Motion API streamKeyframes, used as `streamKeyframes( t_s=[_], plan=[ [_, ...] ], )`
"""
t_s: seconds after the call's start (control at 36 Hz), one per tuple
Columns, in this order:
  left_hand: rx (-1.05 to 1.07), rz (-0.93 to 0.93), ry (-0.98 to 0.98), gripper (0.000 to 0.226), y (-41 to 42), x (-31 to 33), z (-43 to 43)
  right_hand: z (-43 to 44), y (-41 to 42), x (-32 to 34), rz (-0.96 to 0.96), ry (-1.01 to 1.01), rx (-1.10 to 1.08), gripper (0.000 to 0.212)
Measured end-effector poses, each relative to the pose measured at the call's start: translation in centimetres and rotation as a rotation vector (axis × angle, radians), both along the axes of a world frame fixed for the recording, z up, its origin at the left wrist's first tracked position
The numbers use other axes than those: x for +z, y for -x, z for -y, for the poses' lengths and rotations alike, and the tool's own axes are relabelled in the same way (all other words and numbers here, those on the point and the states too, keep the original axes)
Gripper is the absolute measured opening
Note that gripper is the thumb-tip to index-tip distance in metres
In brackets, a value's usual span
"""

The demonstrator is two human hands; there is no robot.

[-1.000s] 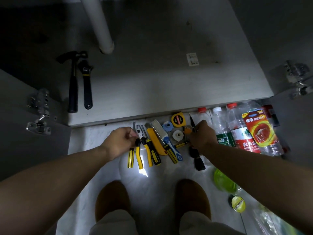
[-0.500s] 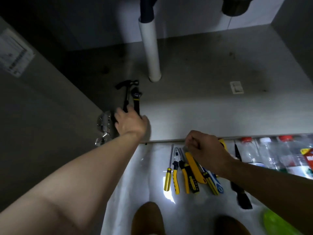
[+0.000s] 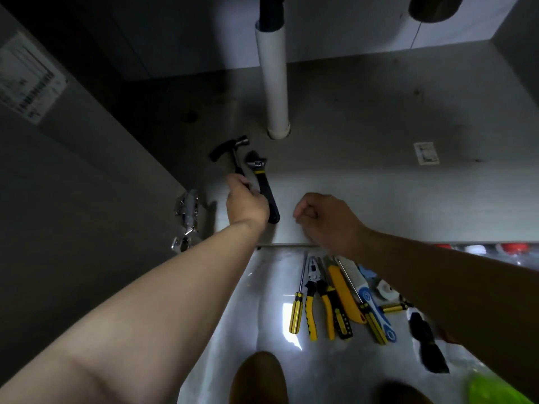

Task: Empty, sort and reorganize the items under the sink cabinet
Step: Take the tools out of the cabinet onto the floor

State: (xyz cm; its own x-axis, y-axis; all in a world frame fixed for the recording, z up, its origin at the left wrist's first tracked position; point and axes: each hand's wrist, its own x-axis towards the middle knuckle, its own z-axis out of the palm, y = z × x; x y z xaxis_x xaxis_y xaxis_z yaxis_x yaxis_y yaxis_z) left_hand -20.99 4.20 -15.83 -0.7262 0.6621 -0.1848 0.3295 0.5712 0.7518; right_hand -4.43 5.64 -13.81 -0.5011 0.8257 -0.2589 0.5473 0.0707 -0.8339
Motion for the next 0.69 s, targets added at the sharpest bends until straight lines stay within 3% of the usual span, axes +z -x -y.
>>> streamKeyframes(
  t_s=[0.08,0.17,0.36,0.44,0.53,0.64,0.69],
  plan=[
    [0.098,0.12,-0.062,0.028,-0.5,1.0,-0.4,-0.2,0.5,0.7,-0.095,0.185,-0.05,0.01],
    [0.032,0.088,-0.121,0.032,-1.6,1.4,0.8,-0.6,1.3,1.6,-0.189,0.365,-0.168,0.021],
    [-0.452,-0.013,-0.274,0.028,-5.6,0.8,6.1,-1.4,1.4,3.4,-0.538,0.623,-0.311,0.021],
    [-0.607,0.062,-0.259,0.03,-6.9,0.5,7.0,-1.2,0.8,3.2,-0.637,0.594,-0.535,0.012],
    [-0.498,0.216,-0.259,0.029,-6.7,0.8,5.6,-1.2,-0.7,2.5,-0.639,0.565,-0.676,0.011],
    [-0.269,-0.155,-0.055,0.011,-3.1,0.5,2.0,-1.0,-3.3,1.3,-0.574,0.502,-0.653,0.017],
    [-0.217,-0.227,0.147,0.032,-1.5,0.4,0.6,-0.8,-4.2,1.0,-0.562,0.487,-0.591,0.02]
  ],
)
